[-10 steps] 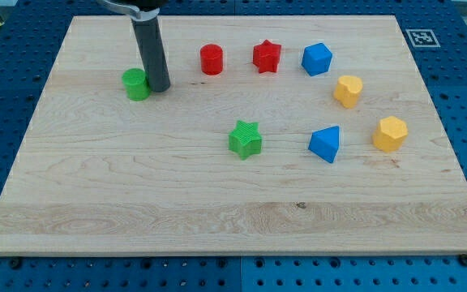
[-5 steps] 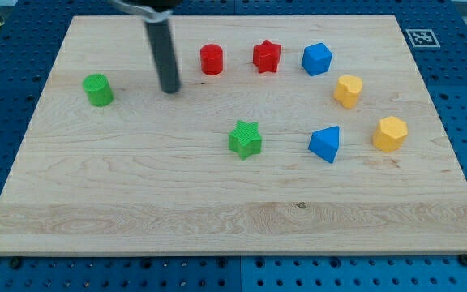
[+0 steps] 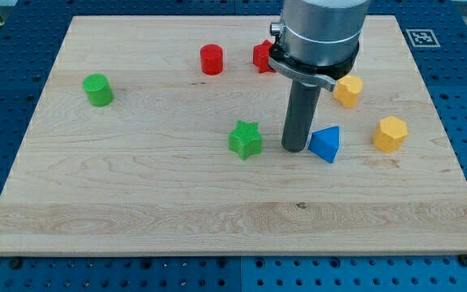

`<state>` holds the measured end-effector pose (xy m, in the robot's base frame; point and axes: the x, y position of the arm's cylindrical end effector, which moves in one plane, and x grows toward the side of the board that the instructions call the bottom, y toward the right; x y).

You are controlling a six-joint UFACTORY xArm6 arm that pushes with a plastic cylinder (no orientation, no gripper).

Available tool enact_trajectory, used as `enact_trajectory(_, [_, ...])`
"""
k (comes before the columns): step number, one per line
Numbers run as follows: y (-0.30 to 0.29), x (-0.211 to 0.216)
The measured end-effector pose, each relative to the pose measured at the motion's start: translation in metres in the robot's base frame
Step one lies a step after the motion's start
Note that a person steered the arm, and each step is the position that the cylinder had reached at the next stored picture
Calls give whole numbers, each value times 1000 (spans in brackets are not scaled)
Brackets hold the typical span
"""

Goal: Slide green star towards center left

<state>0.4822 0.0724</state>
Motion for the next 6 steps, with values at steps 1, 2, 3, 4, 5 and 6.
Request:
enact_trajectory(1, [-32,0])
enact_trajectory(2, [-71,0])
enact_trajectory(3, [-101,0])
enact_trajectory(4, [-118,0])
enact_trajectory(5, [-124,5])
enact_trajectory(6, [-132,13])
